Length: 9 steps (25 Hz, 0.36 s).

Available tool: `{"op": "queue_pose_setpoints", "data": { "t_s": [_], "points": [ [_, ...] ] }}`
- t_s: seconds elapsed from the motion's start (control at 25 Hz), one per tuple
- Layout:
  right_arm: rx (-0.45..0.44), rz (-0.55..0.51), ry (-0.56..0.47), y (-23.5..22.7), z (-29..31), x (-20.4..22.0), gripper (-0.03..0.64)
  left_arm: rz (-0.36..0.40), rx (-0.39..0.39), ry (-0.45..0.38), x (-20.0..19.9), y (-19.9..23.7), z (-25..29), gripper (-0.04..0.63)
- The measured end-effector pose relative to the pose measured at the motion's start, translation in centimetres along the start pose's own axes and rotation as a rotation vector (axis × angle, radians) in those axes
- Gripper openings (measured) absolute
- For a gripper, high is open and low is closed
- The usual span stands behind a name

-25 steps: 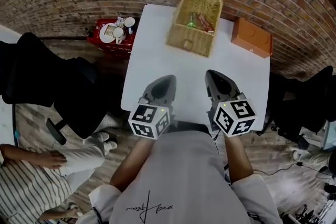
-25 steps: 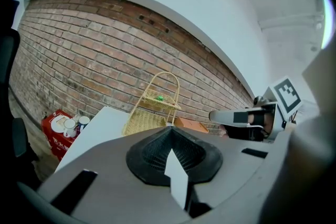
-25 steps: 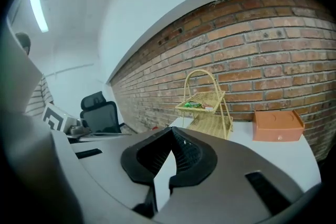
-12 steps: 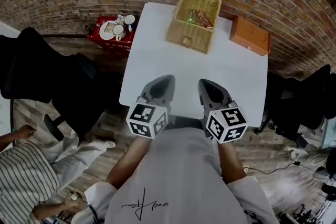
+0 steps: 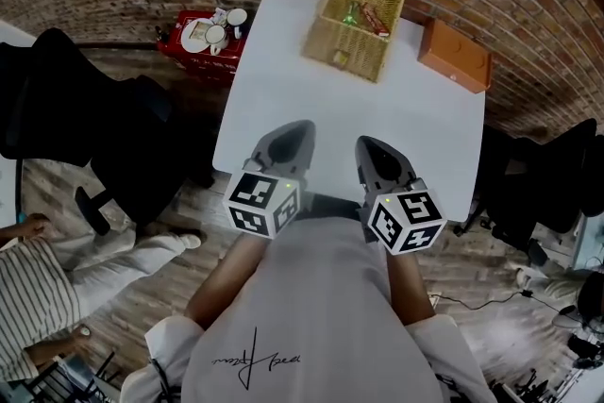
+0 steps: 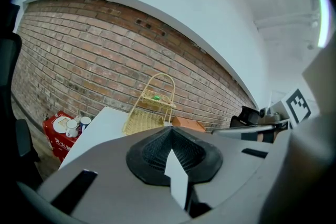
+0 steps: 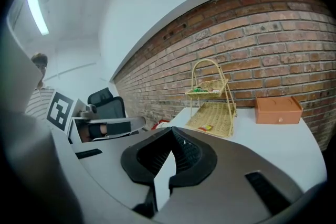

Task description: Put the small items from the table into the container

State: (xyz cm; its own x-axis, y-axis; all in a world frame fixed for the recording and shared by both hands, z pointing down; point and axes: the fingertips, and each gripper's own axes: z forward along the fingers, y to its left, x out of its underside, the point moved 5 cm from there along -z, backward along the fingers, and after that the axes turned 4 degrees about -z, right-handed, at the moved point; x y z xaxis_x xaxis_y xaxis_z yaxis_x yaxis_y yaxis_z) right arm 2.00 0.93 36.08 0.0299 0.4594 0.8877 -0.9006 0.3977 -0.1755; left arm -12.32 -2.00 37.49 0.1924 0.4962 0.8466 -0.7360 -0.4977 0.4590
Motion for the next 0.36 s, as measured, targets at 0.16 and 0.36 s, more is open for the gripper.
{"op": "queue_pose_setpoints", "data": {
  "t_s": [0.16, 0.36],
  "points": [
    [-0.011, -0.002, -0.003, 0.30, 0.11, -0.07, 0.020, -0.004, -0.003, -0.004, 0.13, 0.10, -0.26, 0.010],
    [-0.034, 0.023, 0.008, 0.64, 0.12, 0.29, 0.020, -0.019, -0.001, -0.002, 0.49, 0.11, -0.60, 0.011]
  ]
}}
